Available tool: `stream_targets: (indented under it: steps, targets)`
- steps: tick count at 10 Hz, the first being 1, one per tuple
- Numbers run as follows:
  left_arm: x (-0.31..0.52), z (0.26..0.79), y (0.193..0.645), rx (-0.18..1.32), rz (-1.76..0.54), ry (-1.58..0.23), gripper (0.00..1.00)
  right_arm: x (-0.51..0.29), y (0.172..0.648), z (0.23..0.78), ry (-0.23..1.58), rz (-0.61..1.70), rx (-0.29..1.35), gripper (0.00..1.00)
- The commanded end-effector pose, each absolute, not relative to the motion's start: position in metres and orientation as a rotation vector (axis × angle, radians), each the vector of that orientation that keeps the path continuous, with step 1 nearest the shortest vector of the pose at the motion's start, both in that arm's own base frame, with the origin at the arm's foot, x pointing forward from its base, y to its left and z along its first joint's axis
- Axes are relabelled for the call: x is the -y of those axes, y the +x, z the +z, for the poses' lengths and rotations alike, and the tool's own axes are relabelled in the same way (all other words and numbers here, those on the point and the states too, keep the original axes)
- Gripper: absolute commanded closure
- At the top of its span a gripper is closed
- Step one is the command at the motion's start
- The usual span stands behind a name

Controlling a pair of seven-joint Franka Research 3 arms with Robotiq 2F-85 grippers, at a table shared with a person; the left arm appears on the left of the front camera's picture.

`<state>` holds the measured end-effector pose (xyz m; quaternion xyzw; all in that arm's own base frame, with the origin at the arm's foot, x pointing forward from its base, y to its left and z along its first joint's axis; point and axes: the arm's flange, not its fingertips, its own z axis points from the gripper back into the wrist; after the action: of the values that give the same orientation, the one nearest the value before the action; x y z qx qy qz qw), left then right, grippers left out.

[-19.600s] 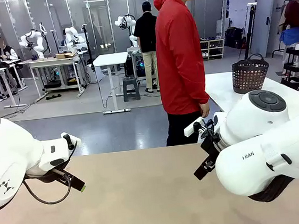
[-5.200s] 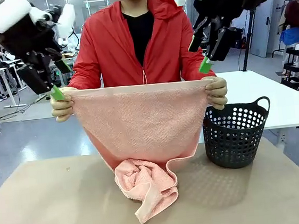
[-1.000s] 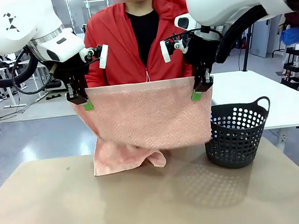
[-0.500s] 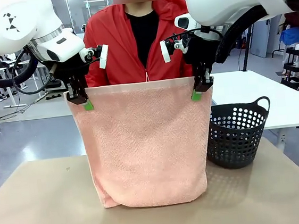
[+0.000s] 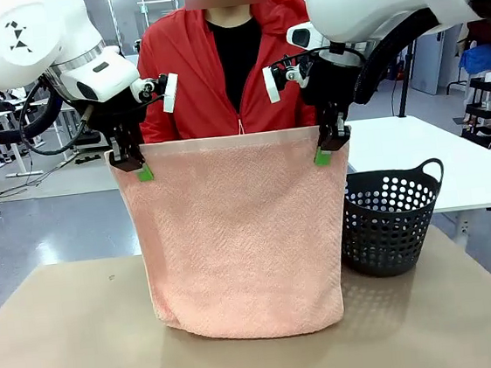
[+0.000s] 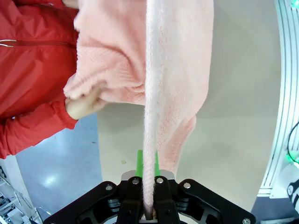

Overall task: Fold the towel.
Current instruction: Release the end of the 100 cm Hotel Towel you were holding and grab the top end of the folded side.

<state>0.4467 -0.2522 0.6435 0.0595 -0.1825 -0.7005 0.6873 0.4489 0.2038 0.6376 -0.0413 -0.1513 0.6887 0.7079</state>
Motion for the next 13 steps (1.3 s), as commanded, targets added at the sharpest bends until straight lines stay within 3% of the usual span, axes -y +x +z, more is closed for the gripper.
stream_targets:
  steps: [1,13]
  targets:
    - [0.2515,0.6452,0.4461,0.412,-1.572,0.136,1.0,-0.2035,0.4484,0.6376,-0.094,1.533,0.333,1.0]
    - [0.2515,0.6452,0.4461,0.412,-1.572,0.136,1.0,-0.2035,0.4484,0.6376,-0.094,1.533,0.333,1.0]
